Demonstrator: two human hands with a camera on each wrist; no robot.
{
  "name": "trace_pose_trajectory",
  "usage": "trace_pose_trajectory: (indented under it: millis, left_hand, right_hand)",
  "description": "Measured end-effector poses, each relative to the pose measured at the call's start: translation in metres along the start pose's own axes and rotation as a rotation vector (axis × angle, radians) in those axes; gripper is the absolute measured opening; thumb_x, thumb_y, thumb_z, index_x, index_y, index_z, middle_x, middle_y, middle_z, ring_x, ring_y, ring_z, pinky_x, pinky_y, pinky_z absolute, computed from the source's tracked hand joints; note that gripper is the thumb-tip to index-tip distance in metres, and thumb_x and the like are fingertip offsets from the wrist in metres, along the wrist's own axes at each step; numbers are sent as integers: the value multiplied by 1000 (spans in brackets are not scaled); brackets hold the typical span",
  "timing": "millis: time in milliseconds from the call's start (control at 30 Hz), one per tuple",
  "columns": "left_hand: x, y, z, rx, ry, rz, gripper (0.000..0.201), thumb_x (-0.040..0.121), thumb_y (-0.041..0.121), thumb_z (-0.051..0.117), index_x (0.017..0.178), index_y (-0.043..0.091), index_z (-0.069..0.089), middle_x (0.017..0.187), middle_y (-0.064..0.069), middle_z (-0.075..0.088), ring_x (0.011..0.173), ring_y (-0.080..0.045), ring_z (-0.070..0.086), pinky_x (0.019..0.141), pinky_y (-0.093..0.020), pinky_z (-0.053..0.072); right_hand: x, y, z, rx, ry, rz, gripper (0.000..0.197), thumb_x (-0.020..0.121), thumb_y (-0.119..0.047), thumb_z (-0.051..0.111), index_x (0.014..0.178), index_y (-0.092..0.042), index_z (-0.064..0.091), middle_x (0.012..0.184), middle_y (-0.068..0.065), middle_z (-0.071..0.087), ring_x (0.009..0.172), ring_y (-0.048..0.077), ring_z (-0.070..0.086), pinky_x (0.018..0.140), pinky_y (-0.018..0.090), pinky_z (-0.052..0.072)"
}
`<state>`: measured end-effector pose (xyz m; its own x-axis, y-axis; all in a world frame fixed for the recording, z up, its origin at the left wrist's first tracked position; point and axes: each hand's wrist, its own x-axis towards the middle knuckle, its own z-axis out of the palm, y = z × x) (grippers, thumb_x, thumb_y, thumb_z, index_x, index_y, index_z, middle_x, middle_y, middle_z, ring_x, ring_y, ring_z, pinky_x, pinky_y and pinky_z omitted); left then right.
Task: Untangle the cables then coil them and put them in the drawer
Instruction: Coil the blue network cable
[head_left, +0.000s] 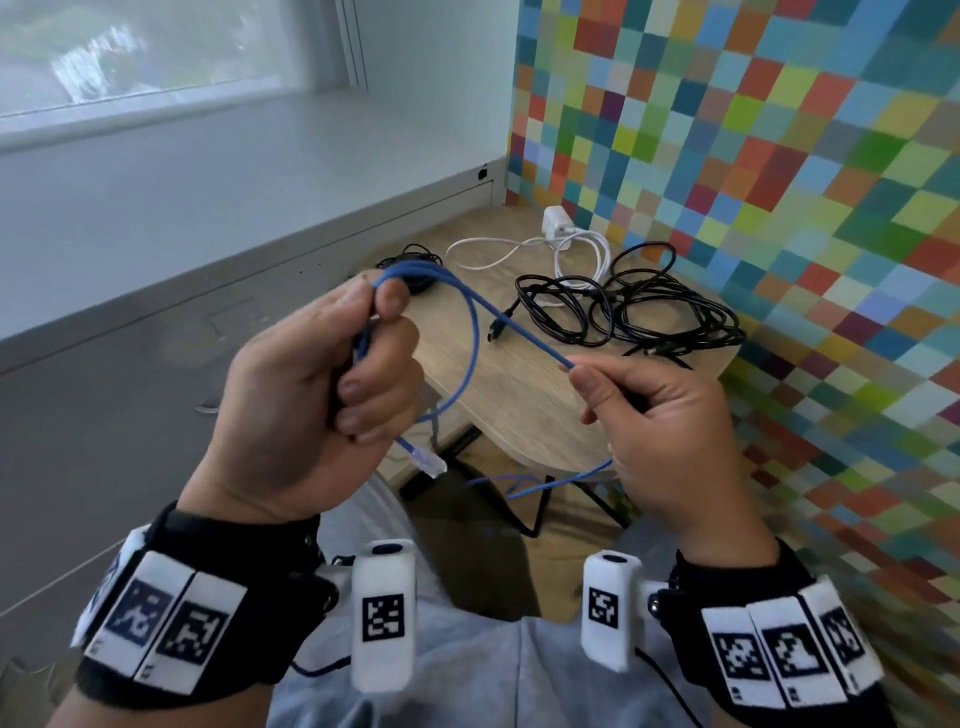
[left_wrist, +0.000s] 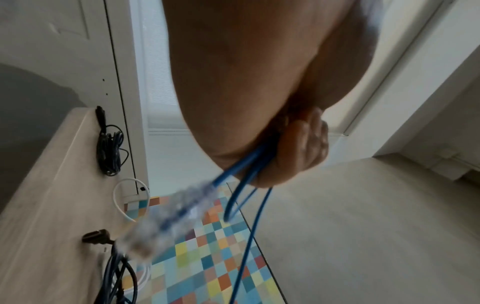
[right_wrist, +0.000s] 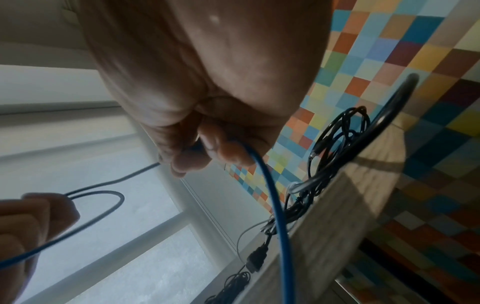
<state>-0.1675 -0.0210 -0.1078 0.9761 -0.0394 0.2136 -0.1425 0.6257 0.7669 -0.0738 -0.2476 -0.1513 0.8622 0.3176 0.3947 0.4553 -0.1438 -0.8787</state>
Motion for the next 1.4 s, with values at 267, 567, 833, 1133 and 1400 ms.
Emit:
trace_pose_trajectory:
  millis: [267,567,833,1133,1400]
  left_hand:
    - [4,-20,24,319,89,212,16,103,23,37,99,12,47,81,-11,75,74,-31,75,57,-32,56]
    - [5,-50,22,1544,22,326,12,107,36,38,97,29,38,104,23,76,84,1,70,66,-29,53]
    - [8,-41,5,1798,89,-35,26,102,39,38,85,24,50,64,2,58,62,-22,54,60,-39,44]
    - [0,-14,-11,529,66,-224,29,92,23,46,72,7,59,55,-1,24,48,-14,16,45,-24,14]
    - [-1,-13,-2,76,28,-52,17,100,25,39,93,14,49,59,9,33,44,-8,17,47,-28,14]
  right_hand:
    - [-7,5,22,-134,-151,158,14,99,-25,70,106,-25,82,67,-21,70,62,-1,64,57,15,46]
    - [-15,-24,33,-350,-434,-25,42,91,-8,64,66,-38,48,59,-20,58,55,4,55,50,15,36]
    - [-12,-24,17,-234,-370,84,11,84,-19,84,81,-30,82,72,-21,73,63,-3,65,60,12,45]
    - [-2,-7,-2,-54,-19,36,11,88,-22,79,93,-32,80,74,-25,74,70,-3,68,64,8,47]
    - [-2,7,10,-104,-115,158,13,99,-25,69,102,-32,80,71,-8,73,64,7,65,64,22,54]
